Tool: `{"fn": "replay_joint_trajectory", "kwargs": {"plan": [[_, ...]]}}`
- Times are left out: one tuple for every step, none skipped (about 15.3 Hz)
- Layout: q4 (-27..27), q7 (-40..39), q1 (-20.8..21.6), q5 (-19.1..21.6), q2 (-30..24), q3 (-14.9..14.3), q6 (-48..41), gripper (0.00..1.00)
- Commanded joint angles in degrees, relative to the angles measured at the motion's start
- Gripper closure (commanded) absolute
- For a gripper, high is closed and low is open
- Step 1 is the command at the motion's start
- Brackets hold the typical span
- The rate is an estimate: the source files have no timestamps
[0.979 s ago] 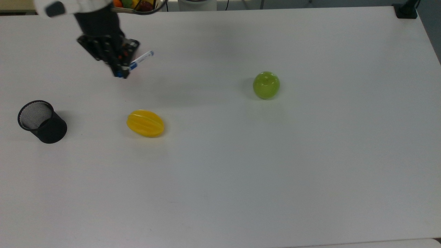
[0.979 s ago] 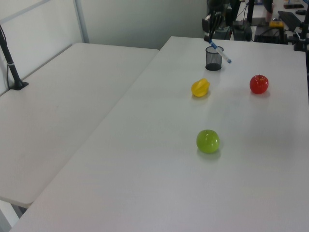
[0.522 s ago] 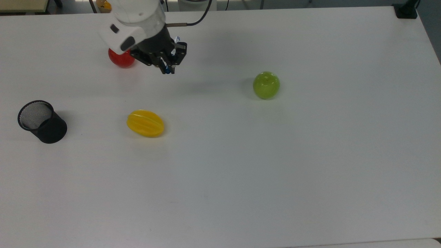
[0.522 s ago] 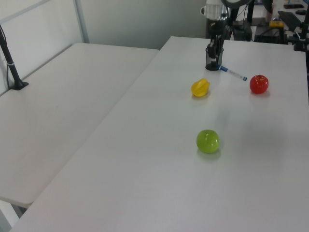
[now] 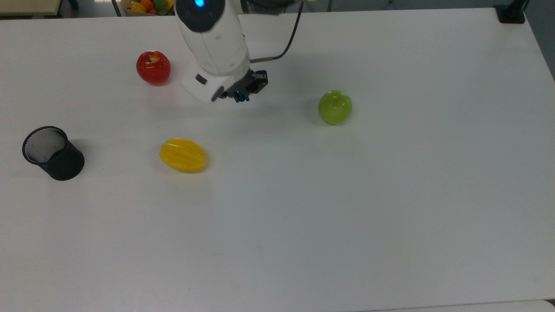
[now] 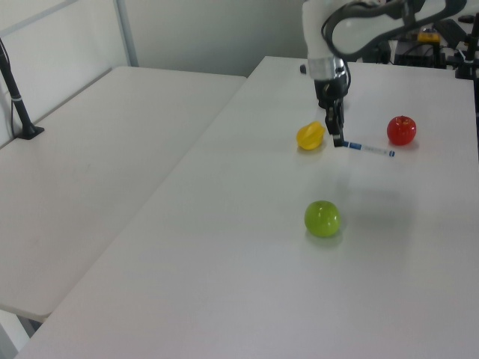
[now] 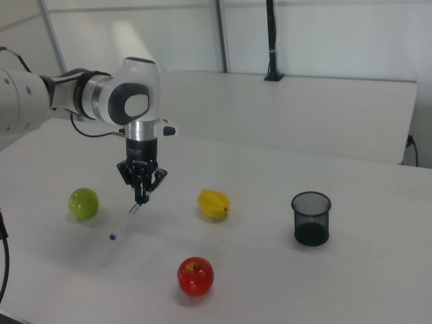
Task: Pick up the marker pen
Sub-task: 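Carry the marker toward the green apple and lower it to the table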
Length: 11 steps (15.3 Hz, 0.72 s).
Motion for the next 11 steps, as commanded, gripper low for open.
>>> {"fn": "replay_joint_trajectory", "kwargs": {"plan": [[-2.20,-0.72,2.62,-1.74,1.80,-0.85,2.86,1.00],[-2.20,-0.63,2.97,-1.83,2.67,-0.84,3.39,1.00],[-2.11,-0.54,3.41,-2.26,3.20,-0.93,3.65,1.00],[-2.11,-0.45,3.58,-2.70,3.47,-0.85,4.01,0.99],[-2.20,-0.36,3.76,-2.80,3.99,-0.84,4.71,0.99],[-2.20,0.07,3.85,-2.88,4.52,-0.93,4.97,0.98],[-2.20,0.68,3.85,-2.88,4.70,-0.93,5.41,0.97],[-2.20,0.95,3.85,-2.88,4.79,-0.93,5.68,0.97],[-2.20,0.95,3.76,-2.88,4.97,-0.85,5.59,0.97],[-2.20,0.95,3.67,-2.88,4.97,-0.84,5.59,0.94],[-2.28,1.13,3.67,-2.88,5.05,-0.84,5.59,0.89]]}}
